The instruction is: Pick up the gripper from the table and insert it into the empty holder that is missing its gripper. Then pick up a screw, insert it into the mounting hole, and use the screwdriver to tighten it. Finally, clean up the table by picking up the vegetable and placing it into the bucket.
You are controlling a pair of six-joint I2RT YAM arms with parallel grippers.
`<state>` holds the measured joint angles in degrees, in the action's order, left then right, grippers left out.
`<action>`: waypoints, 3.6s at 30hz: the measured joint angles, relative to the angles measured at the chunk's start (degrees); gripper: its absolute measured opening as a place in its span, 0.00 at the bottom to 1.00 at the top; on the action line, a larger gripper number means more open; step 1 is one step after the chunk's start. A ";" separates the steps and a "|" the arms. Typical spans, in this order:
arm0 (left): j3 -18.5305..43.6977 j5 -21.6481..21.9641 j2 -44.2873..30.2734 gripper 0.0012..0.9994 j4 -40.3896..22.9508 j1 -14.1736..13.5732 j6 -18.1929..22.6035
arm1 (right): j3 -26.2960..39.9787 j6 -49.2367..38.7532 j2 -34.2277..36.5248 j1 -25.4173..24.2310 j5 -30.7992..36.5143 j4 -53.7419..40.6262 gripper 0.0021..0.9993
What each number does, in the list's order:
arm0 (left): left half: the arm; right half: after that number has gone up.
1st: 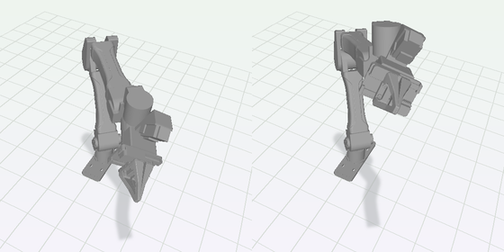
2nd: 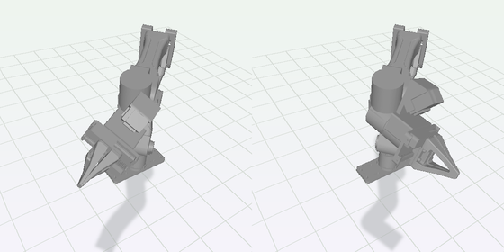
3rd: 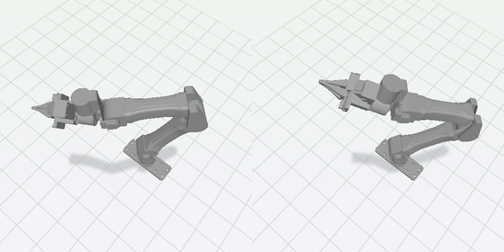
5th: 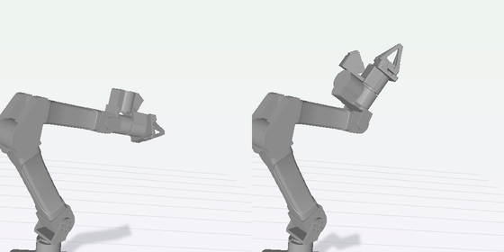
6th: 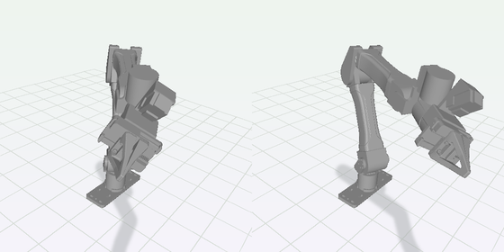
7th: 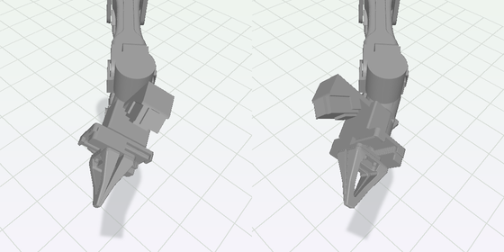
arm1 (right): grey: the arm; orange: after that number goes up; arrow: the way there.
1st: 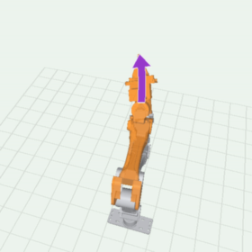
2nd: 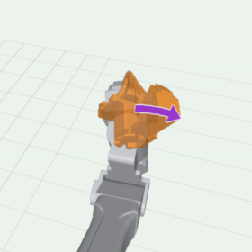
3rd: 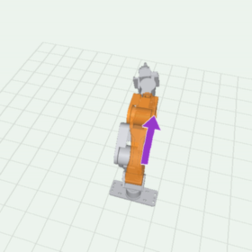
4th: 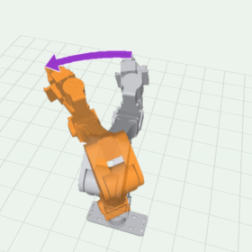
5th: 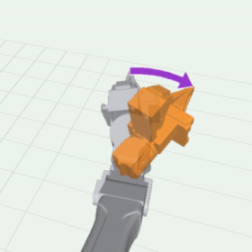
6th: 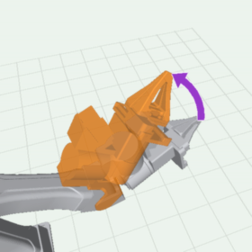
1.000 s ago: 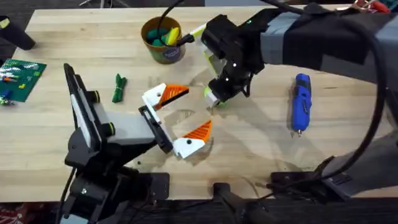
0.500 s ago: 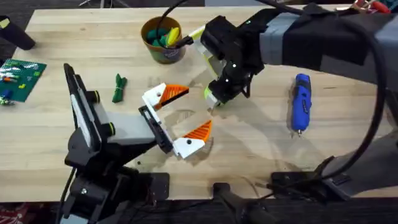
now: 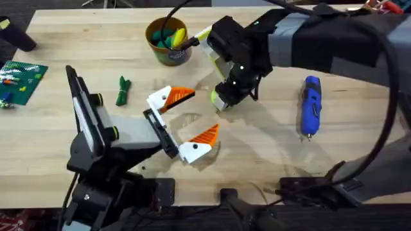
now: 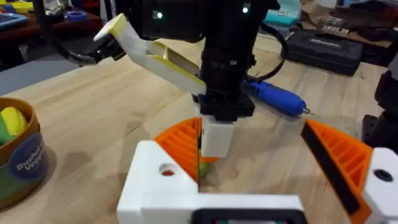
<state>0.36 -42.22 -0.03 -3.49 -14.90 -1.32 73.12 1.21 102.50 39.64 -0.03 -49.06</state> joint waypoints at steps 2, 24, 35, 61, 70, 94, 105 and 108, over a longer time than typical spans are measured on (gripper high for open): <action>0.00 0.00 0.00 0.99 0.00 0.00 0.00 | 0.00 0.00 0.02 0.00 -0.02 -0.23 0.26; 0.00 0.00 0.00 0.99 0.00 0.00 0.00 | 0.12 -0.15 0.51 0.00 -0.02 0.17 0.01; 0.00 0.00 0.00 0.99 0.00 0.00 0.00 | 0.33 -0.37 0.66 0.00 -0.02 -0.26 0.01; 0.00 0.00 0.00 0.99 0.00 0.00 0.00 | 18.96 -2.15 0.70 -2.80 0.89 -15.73 0.00; 0.00 0.00 -0.01 0.99 0.00 -0.01 0.00 | 32.59 -6.61 0.70 -2.75 0.88 -25.08 0.00; 0.00 0.00 -0.01 0.99 0.01 0.00 0.00 | 44.59 -12.01 0.69 7.69 0.85 -27.16 0.00; 0.00 0.00 -0.01 0.99 0.00 0.00 0.00 | 50.03 -14.49 0.70 16.95 0.79 -29.24 0.00; 0.00 0.00 0.00 0.99 0.00 0.00 0.00 | 51.69 -15.35 0.65 17.45 0.85 -29.42 0.00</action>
<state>0.36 -42.22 -0.03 -3.49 -14.90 -1.32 124.81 -14.13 103.14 57.09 0.81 -78.47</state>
